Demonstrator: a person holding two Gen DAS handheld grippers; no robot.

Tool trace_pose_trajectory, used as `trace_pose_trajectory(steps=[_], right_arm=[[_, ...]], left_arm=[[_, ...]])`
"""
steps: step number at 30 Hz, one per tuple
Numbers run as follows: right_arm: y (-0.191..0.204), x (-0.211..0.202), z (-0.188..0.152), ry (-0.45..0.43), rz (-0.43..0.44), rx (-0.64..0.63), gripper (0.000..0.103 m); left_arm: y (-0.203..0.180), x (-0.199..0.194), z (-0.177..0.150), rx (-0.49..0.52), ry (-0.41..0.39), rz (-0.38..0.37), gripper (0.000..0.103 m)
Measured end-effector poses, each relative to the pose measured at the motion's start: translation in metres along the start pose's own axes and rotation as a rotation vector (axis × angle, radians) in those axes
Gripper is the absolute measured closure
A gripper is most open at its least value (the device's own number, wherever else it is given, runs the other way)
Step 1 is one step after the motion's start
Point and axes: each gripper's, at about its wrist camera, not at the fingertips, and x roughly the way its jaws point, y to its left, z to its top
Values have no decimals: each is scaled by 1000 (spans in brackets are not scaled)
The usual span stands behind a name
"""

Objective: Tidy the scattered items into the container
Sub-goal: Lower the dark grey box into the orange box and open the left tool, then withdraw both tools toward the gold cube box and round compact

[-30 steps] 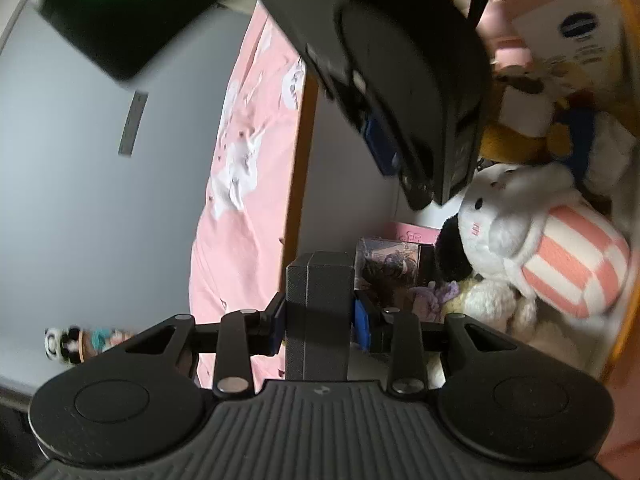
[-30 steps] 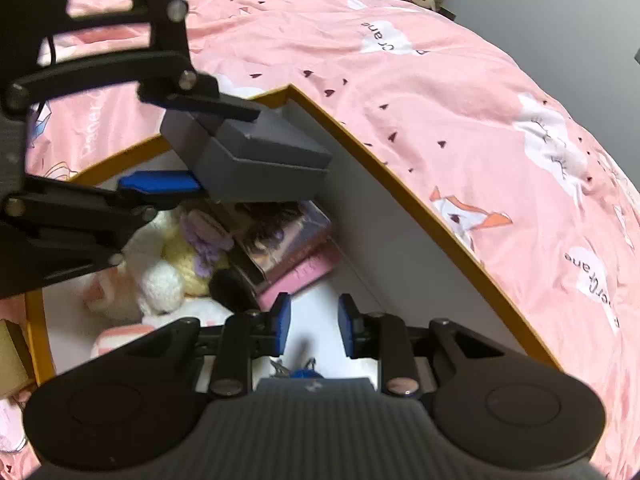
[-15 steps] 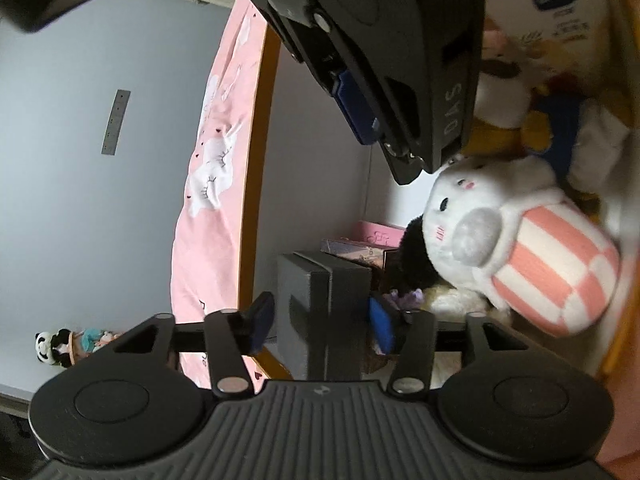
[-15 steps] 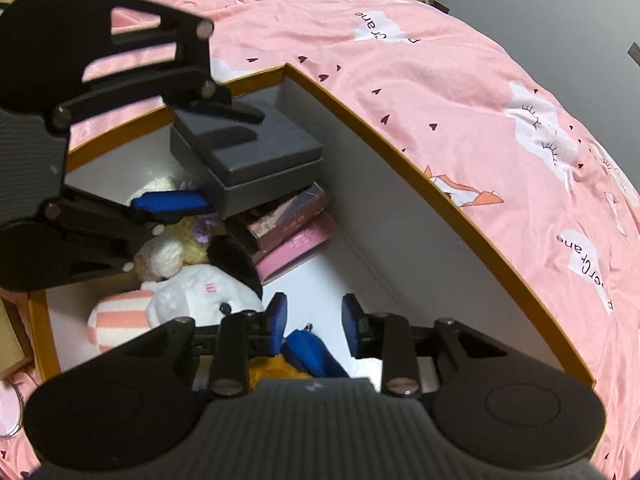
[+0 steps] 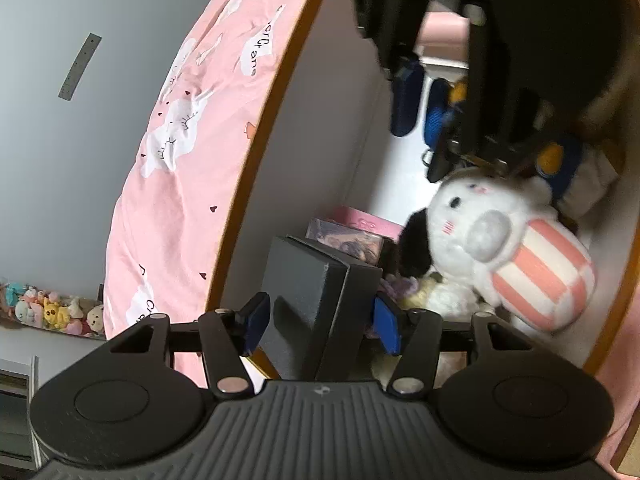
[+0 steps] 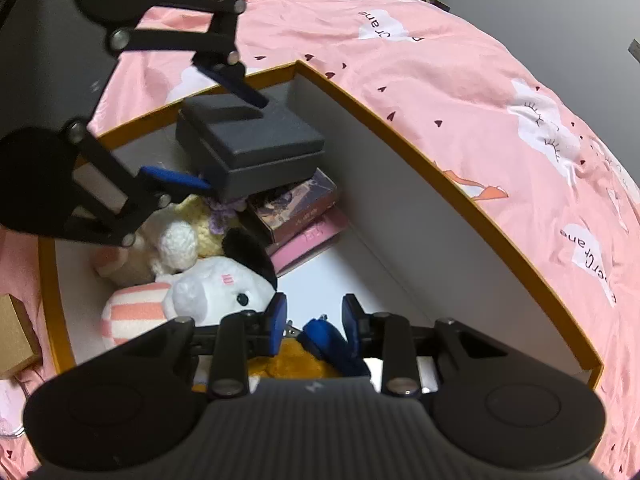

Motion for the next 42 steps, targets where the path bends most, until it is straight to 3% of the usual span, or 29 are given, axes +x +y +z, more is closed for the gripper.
trace_pose_trajectory(steps=[6,10,15,25,33,37,42], right_arm=[[3,-21,-14,-4,1,18,70],[2,-23,-15,-10,-1,29,70],[-4,-27,-22,-17,6,54,69],[0,-23,-35,-24,12,84,69],[4,-46,-36,-59,3,98,69],[6,-50,-35,-54,6,135,69],[17,-87,-43,-54,10,163,69]], left_arm=[[15,7,1,-26,-13,-52,37],[20,15,0,-18,13,-44,34],[18,18,-6,5,-8,-36,34],[17,0,-4,-2,-42,-102,33],[16,-25,-3,-26,-49,-117,34],[9,-45,-4,-63,-6,-53,35],[2,-80,-10,-131,8,-46,36]])
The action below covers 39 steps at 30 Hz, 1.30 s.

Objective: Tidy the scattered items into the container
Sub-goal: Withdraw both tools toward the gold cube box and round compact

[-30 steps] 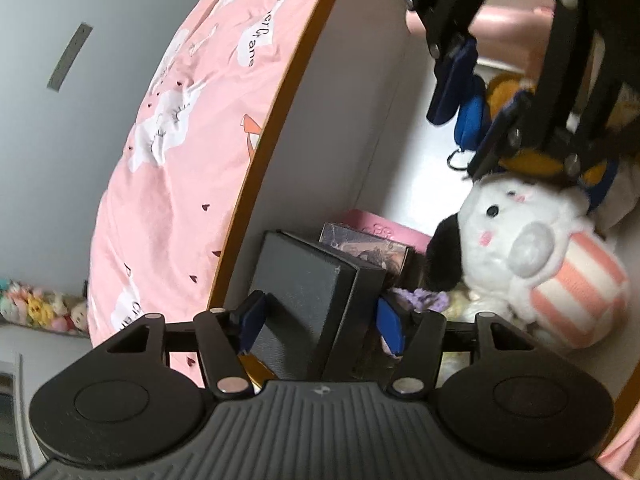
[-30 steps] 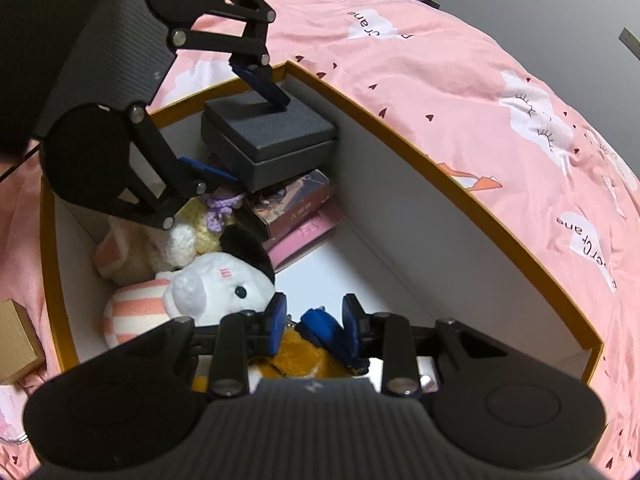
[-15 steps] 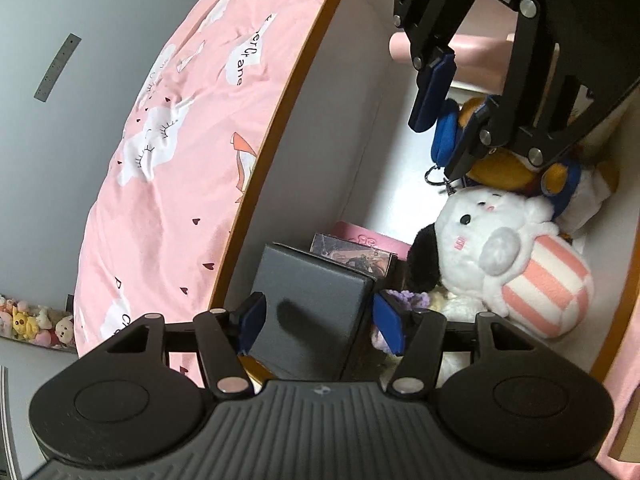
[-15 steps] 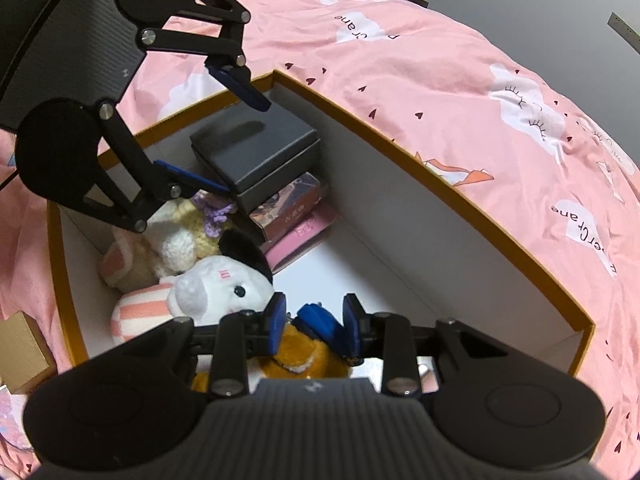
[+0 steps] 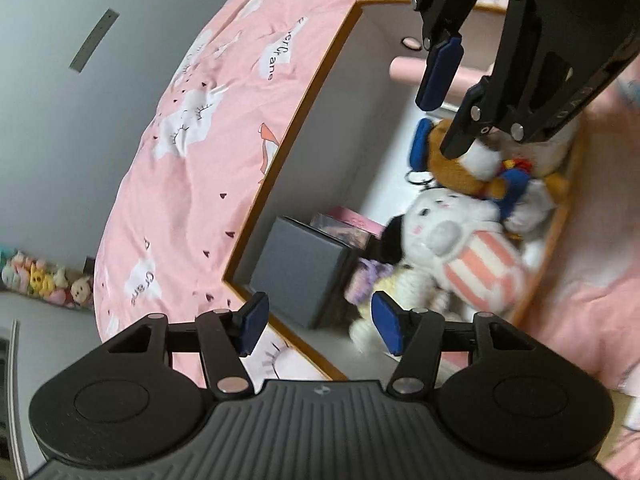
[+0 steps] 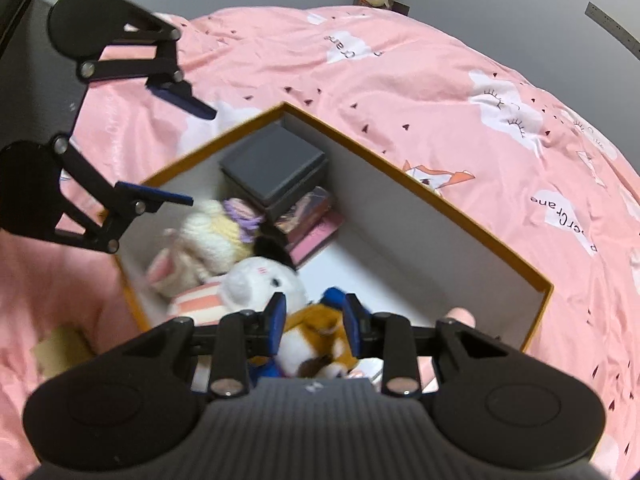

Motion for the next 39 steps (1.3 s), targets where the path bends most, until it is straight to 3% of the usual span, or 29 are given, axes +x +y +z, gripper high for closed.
trace_pose_trajectory(steps=[7,14,19,23,29,35,39], right_arm=[[23,-47,-21,-51,30,53,68],[69,-78,-58,-130,83,67,69],[96,-80,-94,-149,125,179,69],[113,-74,-122,-130,152,279,69],[137,-62,-150,-73,121,345,69],[150,-39,-166,14,234,422,69],[154,-18,-169,77,301,489,69]], left_arm=[[-9,-55,-10,-138,15,-13,36],[-38,-111,-32,-180,41,-37,36],[-69,-132,-53,-252,61,-34,36],[-95,-136,-66,-356,74,-24,36],[-133,-134,-71,-445,86,63,36],[-152,-120,-88,-558,123,8,38],[-159,-109,-101,-607,172,17,38]])
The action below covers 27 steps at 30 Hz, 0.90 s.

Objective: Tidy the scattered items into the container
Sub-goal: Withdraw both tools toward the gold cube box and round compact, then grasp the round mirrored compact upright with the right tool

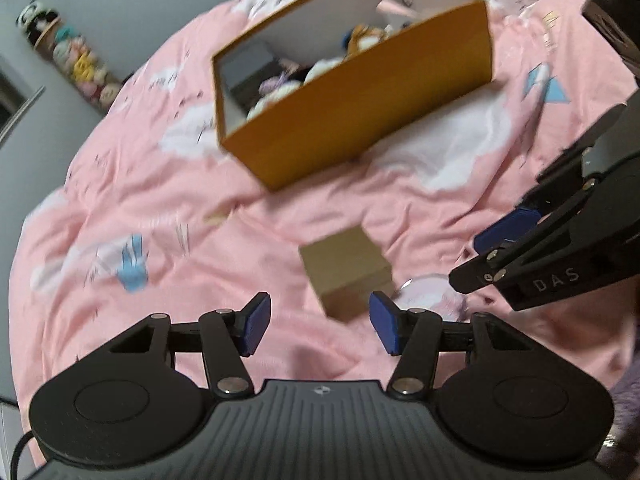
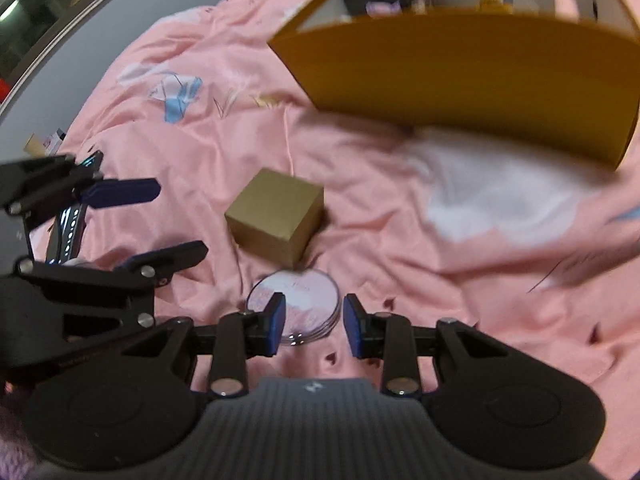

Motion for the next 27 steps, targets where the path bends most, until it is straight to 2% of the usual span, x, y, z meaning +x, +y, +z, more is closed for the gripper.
trace_pose_trajectory(steps=[8,20,23,27], right_arm=[[-15,34,-2,98,73,135,66],[-39,71,2,184,131,305,63],[-49,78,2,193,174,359,55],[-53,83,1,189,202,405,55]], left_arm=[[15,9,-13,-107,12,-45,38],[31,20,-16,-159,15,-95,38],[30,21,-15,-154,19,-96,38],[28,21,-16,-141,18,-93,39]])
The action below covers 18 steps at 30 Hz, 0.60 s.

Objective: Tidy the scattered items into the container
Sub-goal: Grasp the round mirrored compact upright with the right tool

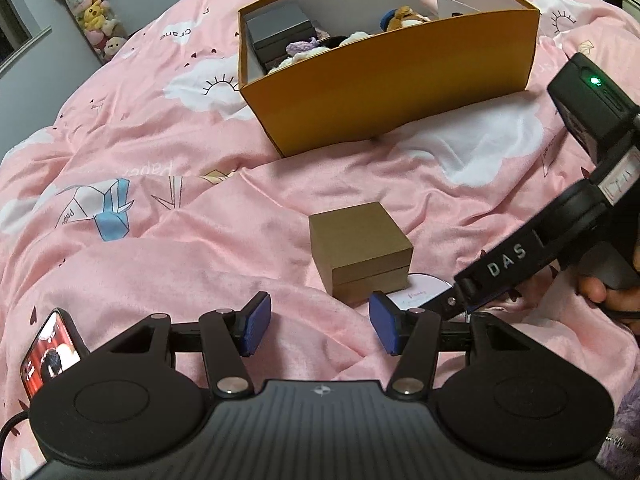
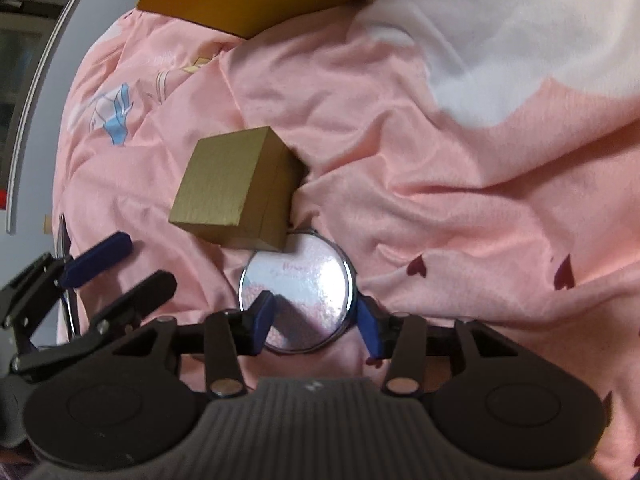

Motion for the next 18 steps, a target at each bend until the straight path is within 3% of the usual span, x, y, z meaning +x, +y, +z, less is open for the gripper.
trace_pose_trajectory(steps=[6,9,12,18], right_arm=[[14,-22,-7,-76,-15,-28,77],[21,-33,-6,-109,41,-36,77],[27,-29,-1,-111,20,-59,77],[19,-8,3,-44,82,35,79]], left_arm=[[0,-1,0,5,-1,1,38],[-2,-1,0,13,1,2,38],[-3,-1,0,24,-3,3,39],[-4,-2,0,25,0,3,39]])
